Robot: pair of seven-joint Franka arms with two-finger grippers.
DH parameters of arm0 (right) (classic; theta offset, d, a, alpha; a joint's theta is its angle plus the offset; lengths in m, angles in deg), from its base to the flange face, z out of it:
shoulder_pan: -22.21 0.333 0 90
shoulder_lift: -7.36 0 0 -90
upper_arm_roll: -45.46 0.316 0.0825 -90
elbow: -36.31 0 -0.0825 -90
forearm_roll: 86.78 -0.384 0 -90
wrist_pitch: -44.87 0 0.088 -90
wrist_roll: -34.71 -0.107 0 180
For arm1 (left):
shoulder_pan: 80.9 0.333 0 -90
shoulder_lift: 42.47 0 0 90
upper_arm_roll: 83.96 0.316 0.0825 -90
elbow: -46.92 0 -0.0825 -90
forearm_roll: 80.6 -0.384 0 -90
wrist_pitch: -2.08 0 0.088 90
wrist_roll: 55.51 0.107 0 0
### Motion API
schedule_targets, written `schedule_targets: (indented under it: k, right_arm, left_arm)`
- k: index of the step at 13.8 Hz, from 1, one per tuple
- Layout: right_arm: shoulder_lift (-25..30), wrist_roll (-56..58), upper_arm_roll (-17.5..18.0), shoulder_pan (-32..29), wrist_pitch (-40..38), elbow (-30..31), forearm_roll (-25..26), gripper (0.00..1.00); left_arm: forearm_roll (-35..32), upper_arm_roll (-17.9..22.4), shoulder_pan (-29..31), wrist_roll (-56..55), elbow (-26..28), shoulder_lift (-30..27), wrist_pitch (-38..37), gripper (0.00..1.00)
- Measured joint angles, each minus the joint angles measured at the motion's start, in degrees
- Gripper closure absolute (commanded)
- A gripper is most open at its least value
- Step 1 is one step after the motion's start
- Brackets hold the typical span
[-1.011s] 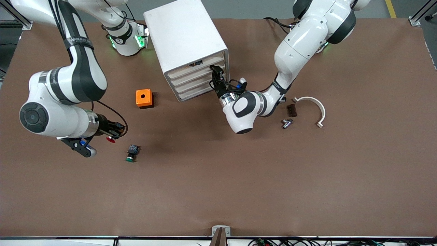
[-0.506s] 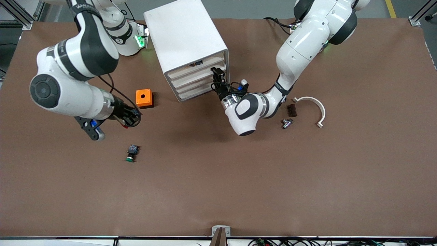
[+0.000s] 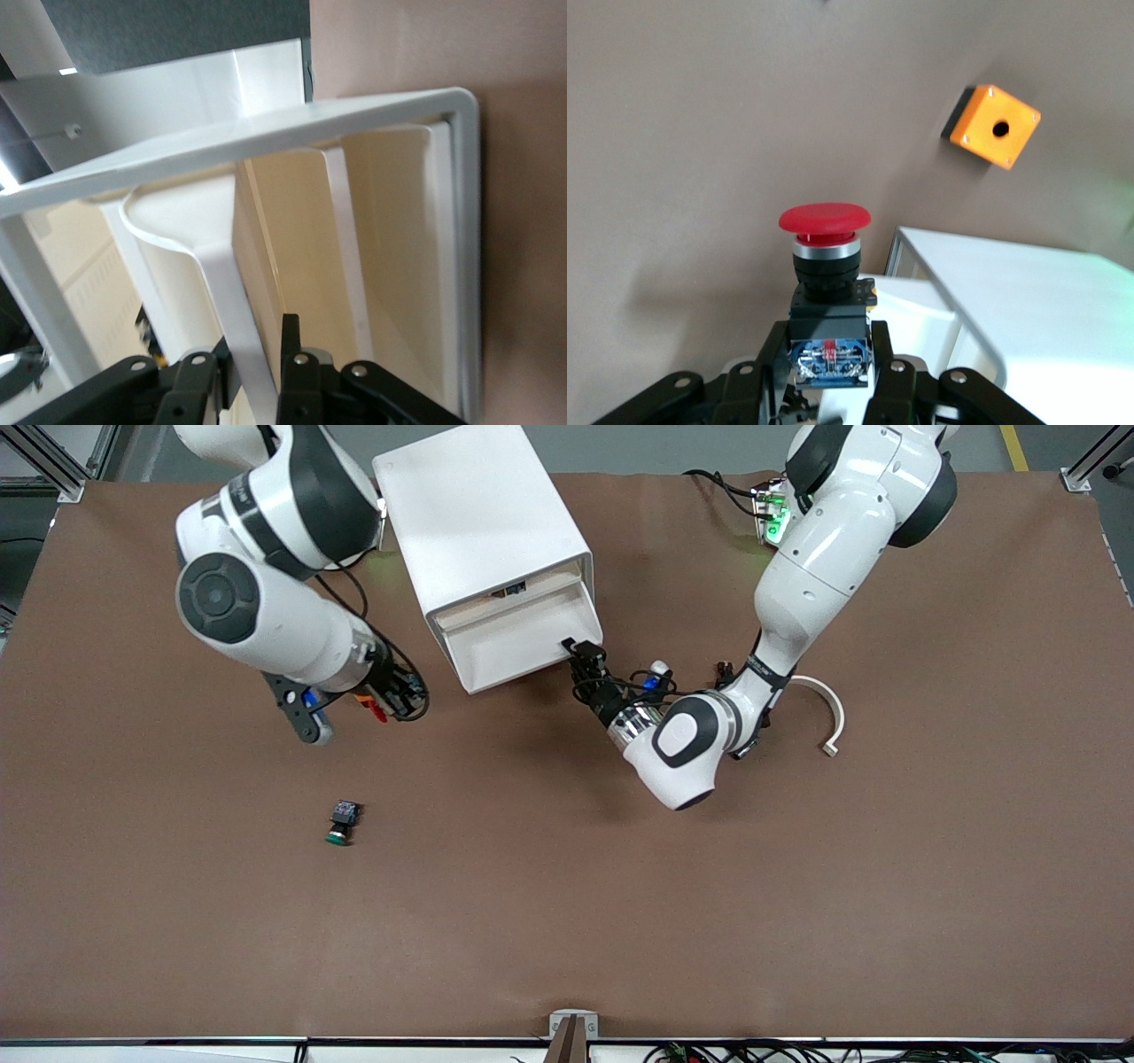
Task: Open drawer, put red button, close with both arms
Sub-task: 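Carry the red button over the open drawer with the right gripper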
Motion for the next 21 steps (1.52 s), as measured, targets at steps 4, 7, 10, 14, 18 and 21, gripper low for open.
schedule_targets:
  k: [4,7,10,14,18,21]
  right_arm:
    - [0.05,-11.07,0.01,6.74,5.09,1.03,-0.01,1.0]
    - [-0.01,-16.87,-0.03,11.32,9.33,3.72,0.07,1.0]
    - [-0.17,-20.96,-0.07,15.01,15.21,8.08,0.78,1.0]
    - [-0.44,-23.77,-0.12,17.76,21.6,12.89,1.11,1.0]
    - [-0.84,-26.36,-0.13,19.19,25.4,15.48,2.99,1.0]
    - [-1.51,-26.51,-0.13,19.51,26.43,15.94,3.02,1.0]
  left_arm:
    - [0.45,-0.01,2.14,0.27,-0.17,0.0,0.58,0.77]
    - [0.49,-0.01,2.72,0.37,-0.2,0.0,0.67,0.75]
    - [0.5,-0.01,2.73,0.49,-0.27,0.0,0.8,0.06]
    - [0.5,0.0,2.85,3.49,-2.02,0.0,1.35,0.0]
    - [0.5,0.04,3.72,11.37,-4.04,-0.03,1.35,0.0]
    - [0.15,0.96,4.75,16.9,-5.09,-0.02,1.38,0.0]
